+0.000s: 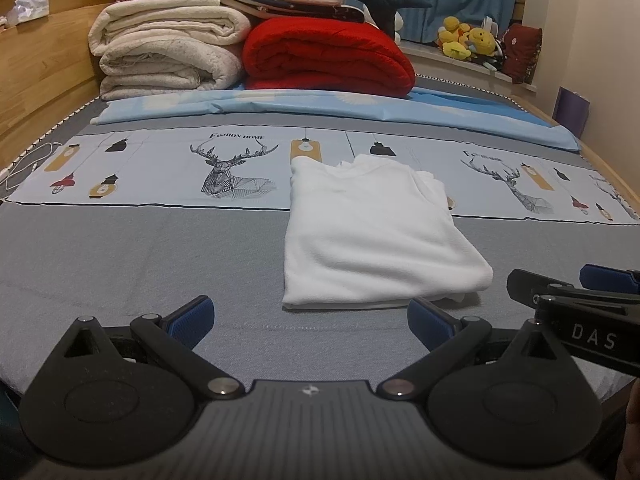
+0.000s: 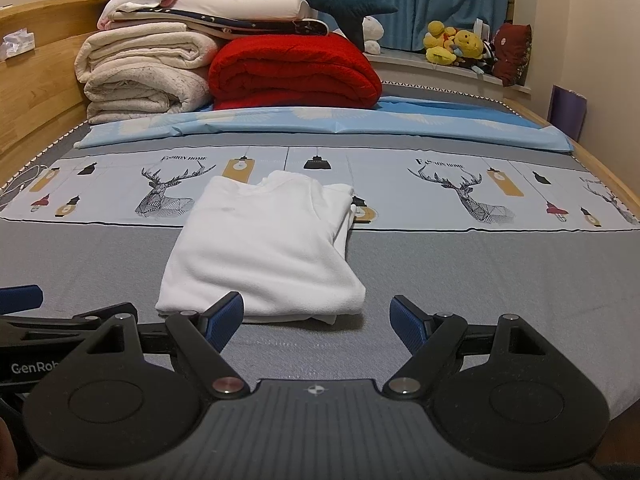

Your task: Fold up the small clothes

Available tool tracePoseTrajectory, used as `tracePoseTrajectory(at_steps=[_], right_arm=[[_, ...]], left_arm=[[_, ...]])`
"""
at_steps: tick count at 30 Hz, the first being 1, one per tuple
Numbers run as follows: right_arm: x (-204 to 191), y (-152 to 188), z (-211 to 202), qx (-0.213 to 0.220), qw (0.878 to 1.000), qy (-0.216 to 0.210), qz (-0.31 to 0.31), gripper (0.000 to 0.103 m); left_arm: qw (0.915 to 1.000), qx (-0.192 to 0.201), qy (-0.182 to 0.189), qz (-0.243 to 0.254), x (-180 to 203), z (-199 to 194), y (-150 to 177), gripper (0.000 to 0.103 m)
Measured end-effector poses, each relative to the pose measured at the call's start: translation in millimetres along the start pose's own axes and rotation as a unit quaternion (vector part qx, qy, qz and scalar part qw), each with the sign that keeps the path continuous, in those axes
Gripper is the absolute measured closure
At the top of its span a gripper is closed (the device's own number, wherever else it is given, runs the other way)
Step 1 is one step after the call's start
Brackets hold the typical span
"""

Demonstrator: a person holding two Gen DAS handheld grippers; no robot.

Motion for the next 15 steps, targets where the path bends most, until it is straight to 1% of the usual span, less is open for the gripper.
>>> tracePoseTrajectory(at_steps=[15], right_arm=[[0.2, -0.4, 0.0, 0.0, 1.0, -0.001, 0.0, 0.022]], left_arm=[[1.0, 0.004, 0.001, 0.003, -0.2, -0.6, -0.5, 0.0]])
Point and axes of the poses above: each gripper's, at about its wrist camera, not at the fingertips, and z roughly the way its jaws point, x to its right, y to its underside, the point moved 8 cm from there along z, roughly the way its jaws point, and after that the axes turned 10 degrees about x, right-handed, at the moved point
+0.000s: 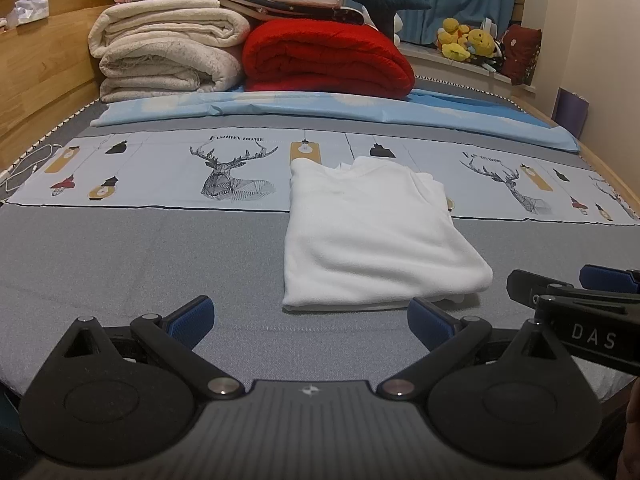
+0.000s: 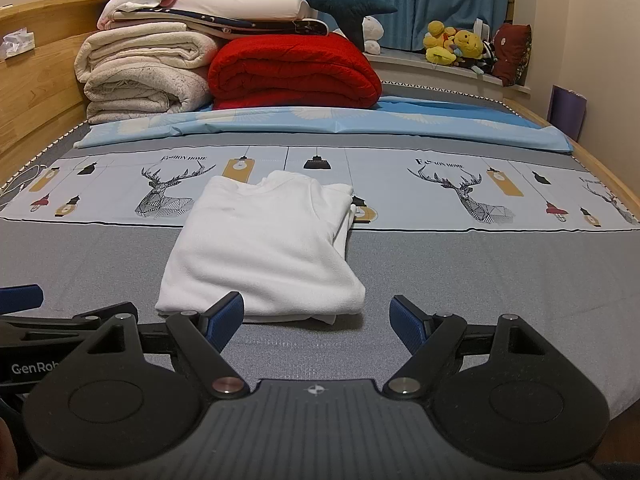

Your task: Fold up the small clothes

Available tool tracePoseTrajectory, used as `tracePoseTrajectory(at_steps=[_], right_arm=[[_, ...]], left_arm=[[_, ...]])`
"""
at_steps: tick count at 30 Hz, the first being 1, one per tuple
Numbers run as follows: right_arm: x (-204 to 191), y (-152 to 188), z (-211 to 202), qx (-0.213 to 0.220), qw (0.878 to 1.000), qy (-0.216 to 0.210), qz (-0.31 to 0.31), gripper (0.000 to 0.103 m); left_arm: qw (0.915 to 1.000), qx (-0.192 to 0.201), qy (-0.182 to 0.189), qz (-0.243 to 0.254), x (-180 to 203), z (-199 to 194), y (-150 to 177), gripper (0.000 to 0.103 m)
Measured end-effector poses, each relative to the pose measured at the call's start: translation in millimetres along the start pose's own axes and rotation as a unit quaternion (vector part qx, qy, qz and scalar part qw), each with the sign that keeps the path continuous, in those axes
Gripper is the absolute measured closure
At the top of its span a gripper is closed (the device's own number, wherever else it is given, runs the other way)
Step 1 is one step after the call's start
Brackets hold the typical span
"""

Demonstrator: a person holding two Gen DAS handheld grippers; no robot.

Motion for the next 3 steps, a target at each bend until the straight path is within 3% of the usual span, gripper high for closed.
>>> tracePoseTrajectory(at_steps=[3], right_arm=[[0.1, 0.0, 0.0, 0.0, 1.0, 0.0, 0.0, 0.022]], left_arm=[[1.0, 0.001, 0.0, 0.0, -0.9, -0.3, 0.1, 0.0]])
Point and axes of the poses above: each gripper's, at about its wrist camera, not at the fingertips, and z roughly the way its jaws point, x to its right, y to its underside, the point moved 8 cm from there along z, roughly the way its jaws point, and after that the axes turned 10 degrees about x, right-handed, at the moved point
